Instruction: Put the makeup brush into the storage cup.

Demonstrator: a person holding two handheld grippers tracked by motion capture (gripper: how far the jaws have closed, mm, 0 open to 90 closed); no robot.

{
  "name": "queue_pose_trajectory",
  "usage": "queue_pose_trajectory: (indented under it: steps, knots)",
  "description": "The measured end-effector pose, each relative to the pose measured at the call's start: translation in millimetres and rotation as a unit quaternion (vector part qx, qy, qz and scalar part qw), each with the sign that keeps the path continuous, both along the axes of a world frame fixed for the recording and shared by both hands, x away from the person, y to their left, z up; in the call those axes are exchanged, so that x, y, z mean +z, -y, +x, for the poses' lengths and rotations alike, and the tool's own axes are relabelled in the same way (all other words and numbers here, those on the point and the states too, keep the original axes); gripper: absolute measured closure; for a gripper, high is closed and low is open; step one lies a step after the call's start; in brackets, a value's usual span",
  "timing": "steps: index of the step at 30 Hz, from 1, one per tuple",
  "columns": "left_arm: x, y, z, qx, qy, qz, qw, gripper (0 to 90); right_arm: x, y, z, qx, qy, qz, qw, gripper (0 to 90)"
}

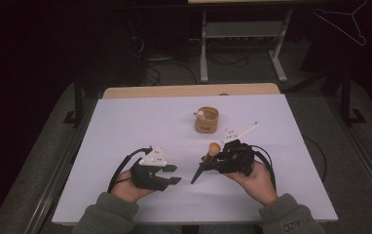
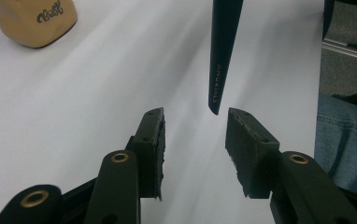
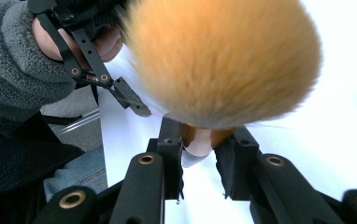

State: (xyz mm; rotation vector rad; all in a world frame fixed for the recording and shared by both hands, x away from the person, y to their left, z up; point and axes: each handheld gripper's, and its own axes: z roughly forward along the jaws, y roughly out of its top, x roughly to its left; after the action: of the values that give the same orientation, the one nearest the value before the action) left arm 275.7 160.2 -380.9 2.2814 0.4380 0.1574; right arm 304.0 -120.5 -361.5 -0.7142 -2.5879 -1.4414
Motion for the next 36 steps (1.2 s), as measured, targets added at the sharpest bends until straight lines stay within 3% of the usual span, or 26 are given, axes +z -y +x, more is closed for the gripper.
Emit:
queue_pose_trajectory:
  steps: [11, 36]
  knots:
    - [-0.5, -4.6, 0.9, 0.009, 0.0, 0.0, 1.0, 55.2, 5.3, 7.5, 2.8, -0.013, 0.007, -0.004, 0.9999, 71.6]
    - [-0.8, -13.8, 4.7, 0.023, -0.002, -0.005, 0.9997, 51.4, 53.7, 27.1, 34.1, -0.055, 0.03, -0.036, 0.9974, 71.6]
